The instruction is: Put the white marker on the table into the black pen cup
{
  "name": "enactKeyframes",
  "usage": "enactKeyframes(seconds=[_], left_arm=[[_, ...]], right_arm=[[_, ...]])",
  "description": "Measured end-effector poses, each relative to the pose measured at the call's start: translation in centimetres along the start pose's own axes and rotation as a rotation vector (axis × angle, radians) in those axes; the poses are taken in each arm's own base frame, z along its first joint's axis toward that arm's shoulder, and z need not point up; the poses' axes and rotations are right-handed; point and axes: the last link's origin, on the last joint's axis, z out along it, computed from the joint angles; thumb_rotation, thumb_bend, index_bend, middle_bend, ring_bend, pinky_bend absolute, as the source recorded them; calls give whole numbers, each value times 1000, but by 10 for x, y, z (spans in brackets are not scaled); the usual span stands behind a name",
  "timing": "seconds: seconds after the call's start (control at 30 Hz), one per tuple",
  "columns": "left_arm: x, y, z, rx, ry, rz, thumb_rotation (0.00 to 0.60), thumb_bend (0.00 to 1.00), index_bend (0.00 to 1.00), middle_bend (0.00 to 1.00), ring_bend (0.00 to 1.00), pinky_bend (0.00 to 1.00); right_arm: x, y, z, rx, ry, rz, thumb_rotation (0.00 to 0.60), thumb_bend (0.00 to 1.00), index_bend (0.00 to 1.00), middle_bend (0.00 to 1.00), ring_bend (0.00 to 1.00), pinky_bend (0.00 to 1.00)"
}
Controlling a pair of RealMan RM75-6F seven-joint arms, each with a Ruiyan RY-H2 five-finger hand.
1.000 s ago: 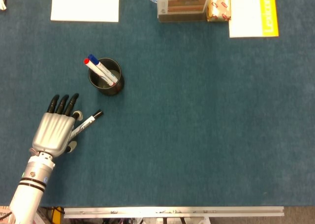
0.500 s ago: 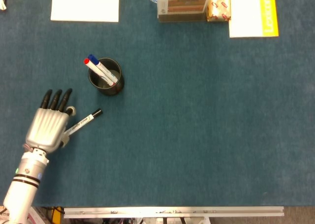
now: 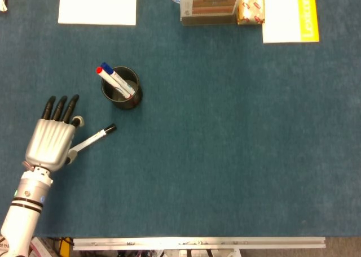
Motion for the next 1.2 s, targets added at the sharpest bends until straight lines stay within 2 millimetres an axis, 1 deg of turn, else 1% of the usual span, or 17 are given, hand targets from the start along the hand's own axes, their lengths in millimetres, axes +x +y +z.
enactKeyframes(seconds=[0.2,0.53,0.93,1.2], left_arm=[[3,10,-3,-16,2,-37,600,151,332,0,0,0],[-7,10,-3,-2,-16,-49,600,151,327,0,0,0],[-21,4,-6,32,-35,-58,600,151,327,0,0,0],[-26,-10,1,67,-16,-38,600,151,327,0,0,0]], right_arm=[[0,0,0,0,-3,-2,600,572,335,377,449,691],[1,0,0,-4,3,-1,600,572,335,379,449,691],[1,0,0,-4,3,-1,600,572,335,379,449,691],[1,1,0,-6,2,-1,600,572,336,379,449,691]])
